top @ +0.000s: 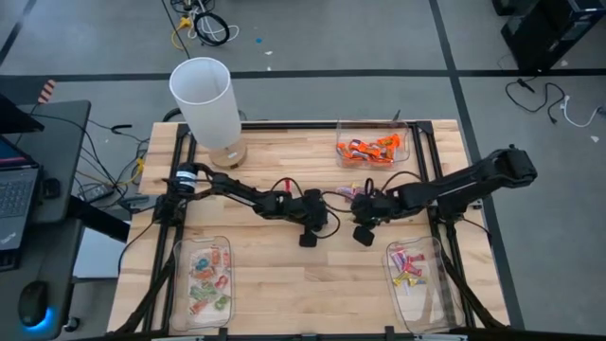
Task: Sort candy
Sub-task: Put the yellow candy into the bottom right transparent bin
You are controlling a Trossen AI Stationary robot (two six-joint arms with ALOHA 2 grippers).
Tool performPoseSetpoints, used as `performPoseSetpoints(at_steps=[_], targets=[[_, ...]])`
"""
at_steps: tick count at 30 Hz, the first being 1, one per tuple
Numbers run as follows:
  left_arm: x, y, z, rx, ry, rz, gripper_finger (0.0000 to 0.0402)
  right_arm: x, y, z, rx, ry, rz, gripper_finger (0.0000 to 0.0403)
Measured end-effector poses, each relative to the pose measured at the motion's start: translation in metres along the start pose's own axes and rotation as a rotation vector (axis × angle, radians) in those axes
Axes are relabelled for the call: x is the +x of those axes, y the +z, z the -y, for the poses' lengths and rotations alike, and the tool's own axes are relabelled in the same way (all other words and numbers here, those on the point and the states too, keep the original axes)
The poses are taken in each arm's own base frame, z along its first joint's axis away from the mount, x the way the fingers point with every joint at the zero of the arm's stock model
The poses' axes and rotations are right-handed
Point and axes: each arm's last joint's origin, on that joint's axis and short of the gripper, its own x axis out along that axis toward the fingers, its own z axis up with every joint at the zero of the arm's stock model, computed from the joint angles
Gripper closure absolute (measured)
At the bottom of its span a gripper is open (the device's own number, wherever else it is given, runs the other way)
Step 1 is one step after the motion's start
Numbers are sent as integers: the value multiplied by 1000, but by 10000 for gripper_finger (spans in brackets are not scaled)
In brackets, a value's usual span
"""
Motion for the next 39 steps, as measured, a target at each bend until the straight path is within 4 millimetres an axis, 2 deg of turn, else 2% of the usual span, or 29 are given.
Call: performPoseSetpoints(at_steps=[5,12,15,20,24,29,39], targets=[[-1,1,0,-1,-2,-1,396,-21,3,-5,-6,75,86,400],[-8,1,1,3,-12,-57,396,-57,-8,-9,20,217,92,400],[-20,6,0,5,-13,-69,396,-77,-15,-9,40,265,33,400],[-46,28,-4,52,14,2,396,-114,-26,-17,26,334,-112,401],[-59,36,-6,104,31,27,396,-136,-38,-22,135,334,-284,401],[-67,43,-10,121,53,59,396,-144,-58,-33,334,294,-479,401],[-68,41,-9,119,50,31,396,-137,-97,-64,445,131,-706,385]])
